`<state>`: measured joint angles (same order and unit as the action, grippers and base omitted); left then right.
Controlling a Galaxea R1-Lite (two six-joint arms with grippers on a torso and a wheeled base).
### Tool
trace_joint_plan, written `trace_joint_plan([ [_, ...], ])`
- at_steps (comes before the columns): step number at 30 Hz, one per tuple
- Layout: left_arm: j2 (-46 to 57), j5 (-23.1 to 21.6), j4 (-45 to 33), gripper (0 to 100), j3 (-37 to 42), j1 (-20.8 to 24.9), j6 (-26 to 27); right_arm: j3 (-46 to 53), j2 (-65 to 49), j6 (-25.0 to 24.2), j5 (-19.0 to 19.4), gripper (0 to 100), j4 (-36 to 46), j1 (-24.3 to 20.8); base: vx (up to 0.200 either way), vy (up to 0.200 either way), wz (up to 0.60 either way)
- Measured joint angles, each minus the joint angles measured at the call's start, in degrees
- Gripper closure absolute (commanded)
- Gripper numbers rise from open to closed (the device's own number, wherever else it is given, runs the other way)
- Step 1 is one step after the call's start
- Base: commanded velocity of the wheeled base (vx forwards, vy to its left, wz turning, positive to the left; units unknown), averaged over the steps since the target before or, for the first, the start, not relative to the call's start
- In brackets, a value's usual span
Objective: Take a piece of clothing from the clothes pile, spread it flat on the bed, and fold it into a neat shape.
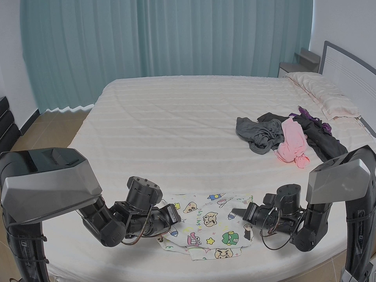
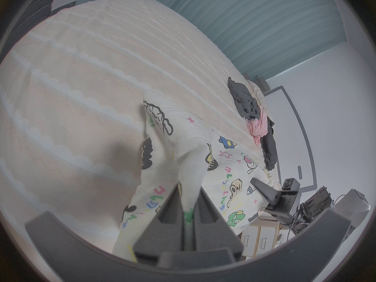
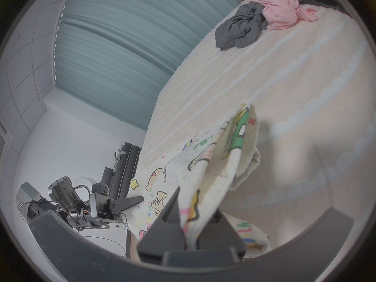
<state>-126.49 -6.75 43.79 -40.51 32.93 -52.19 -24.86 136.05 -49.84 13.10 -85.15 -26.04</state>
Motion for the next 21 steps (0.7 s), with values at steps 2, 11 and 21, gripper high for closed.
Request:
trace_joint_plan([
  [2, -0.02, -0.05, 0.09, 100, -0.04, 0.04, 0.0, 0.02, 0.0, 0.02, -0.05, 100, 0.0, 0.16, 0.0, -0.2, 0.0],
  [11, -0.22, -0.06, 0.11, 100, -0.09, 0.04, 0.0, 0.11, -0.1, 0.02, -0.06, 100, 0.0, 0.49, 0.0, -0.2, 0.0],
  [21, -0.27, -0.06, 0.11, 100, -0.04, 0.04, 0.0, 0.06, -0.13, 0.02, -0.16, 100, 0.0, 0.71, 0.0, -0.2, 0.0],
])
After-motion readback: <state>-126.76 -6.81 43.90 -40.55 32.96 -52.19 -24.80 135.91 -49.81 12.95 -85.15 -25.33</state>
